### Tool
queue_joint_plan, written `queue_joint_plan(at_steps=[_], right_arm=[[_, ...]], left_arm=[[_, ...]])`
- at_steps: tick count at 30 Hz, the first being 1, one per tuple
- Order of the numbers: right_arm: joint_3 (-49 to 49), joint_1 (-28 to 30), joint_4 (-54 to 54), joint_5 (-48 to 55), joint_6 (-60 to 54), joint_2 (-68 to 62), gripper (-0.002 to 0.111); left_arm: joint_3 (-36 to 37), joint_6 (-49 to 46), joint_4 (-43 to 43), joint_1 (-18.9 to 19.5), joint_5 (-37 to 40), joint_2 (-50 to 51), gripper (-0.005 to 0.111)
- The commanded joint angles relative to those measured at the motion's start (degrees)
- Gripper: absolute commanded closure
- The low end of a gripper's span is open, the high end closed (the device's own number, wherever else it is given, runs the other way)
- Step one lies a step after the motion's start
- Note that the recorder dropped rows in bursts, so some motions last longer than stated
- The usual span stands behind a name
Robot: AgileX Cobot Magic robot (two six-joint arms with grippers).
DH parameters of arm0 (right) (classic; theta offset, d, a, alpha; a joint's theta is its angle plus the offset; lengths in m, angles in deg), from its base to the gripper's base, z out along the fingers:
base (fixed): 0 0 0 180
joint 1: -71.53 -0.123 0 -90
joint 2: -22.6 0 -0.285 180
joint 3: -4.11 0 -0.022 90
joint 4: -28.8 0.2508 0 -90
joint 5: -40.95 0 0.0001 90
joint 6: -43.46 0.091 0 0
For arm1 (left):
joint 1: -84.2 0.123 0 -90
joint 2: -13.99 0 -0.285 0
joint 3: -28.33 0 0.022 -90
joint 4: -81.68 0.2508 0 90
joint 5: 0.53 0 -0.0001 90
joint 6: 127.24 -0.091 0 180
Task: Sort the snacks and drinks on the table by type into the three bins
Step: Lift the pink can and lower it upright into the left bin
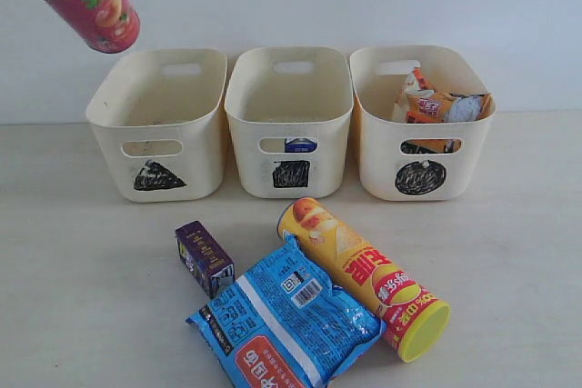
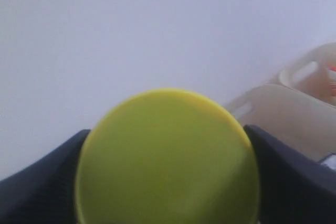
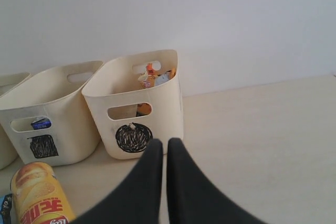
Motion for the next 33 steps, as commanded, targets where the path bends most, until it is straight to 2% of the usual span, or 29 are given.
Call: queue_joint_plan(at_steps=[1, 5, 12, 23, 25, 30, 33], right_arm=[[0.19, -0.16, 0.14, -0.69, -0.40, 0.40, 0.108], [0.19, -0.16, 0.14, -0.94, -0.40, 0.40, 0.108], [0.19, -0.16, 0.14, -1.18, -0.40, 0.40, 0.108], [0.19, -0.16, 0.14, -1.45, -0.51, 0.40, 0.108], [0.19, -0.16, 0.14, -1.45, -0.51, 0.40, 0.108], [0.19, -0.16, 0.14, -1.45, -0.51, 0.40, 0.108], [0.19, -0.16, 0.14, -1.45, -0.51, 0.40, 0.108]], left_arm=[[-0.68, -0.35, -0.33, -0.26, -12.59, 8.96, 0.103], [-4.08, 0.07, -0.33, -0.26, -17.25, 17.84, 0.103], [-13.07, 7.62, -0.33, -0.26, -16.44, 29.33, 0.103], [-20.32, 11.01, -1.00, -0.18, -13.53, 37.13, 0.101], [-20.97, 12.61, -1.00, -0.18, -12.64, 38.13, 0.094], [-22.00, 14.50, -1.00, -0.13, -12.27, 40.88, 0.050], [-22.05, 15.21, -1.00, -0.13, -12.13, 41.31, 0.033]])
